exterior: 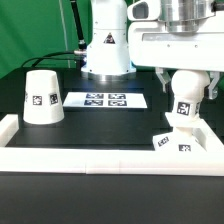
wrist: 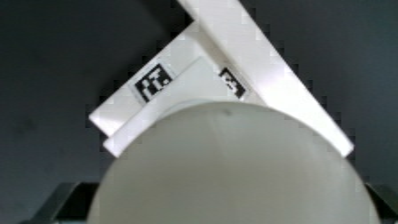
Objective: Assemble lamp
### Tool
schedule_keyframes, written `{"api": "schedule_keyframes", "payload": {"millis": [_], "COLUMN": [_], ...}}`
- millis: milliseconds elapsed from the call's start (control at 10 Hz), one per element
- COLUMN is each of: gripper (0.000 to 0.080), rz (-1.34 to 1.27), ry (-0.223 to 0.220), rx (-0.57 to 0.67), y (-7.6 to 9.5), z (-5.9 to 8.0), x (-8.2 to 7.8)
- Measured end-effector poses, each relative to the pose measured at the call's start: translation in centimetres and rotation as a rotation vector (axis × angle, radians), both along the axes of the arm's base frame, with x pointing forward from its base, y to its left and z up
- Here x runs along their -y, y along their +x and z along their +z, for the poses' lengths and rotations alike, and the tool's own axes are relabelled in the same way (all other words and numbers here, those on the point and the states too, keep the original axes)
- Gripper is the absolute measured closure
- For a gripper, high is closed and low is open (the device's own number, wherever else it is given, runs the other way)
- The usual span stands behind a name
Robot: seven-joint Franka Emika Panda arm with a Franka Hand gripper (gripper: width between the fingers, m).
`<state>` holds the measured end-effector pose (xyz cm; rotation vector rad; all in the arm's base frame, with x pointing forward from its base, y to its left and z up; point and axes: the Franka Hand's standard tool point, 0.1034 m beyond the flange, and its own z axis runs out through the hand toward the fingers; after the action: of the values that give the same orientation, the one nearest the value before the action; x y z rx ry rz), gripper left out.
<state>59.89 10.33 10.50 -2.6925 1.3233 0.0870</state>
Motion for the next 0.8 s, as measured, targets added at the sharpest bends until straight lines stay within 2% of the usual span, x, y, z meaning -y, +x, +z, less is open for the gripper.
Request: {"api": "schedule_keyframes", "payload": {"millis": [200, 500, 600, 700, 800], "gripper": [0.022, 0.022, 0.0164, 0.0164, 0.0114], "rz": [-0.288, -0.537, -0.586, -0.586, -0.56], "ry": [0.034, 0.081, 0.087, 0.09, 0.088], "rx": [0.009, -0.035, -0.044, -0.045, -0.041], "y": [-0.66, -0.83, -0.82, -0.84, -0.83], "z": [-0.16, -0.13, -0.11, -0.13, -0.13], "x": [0.07, -0.12, -0.27, -0.38, -0.38]}}
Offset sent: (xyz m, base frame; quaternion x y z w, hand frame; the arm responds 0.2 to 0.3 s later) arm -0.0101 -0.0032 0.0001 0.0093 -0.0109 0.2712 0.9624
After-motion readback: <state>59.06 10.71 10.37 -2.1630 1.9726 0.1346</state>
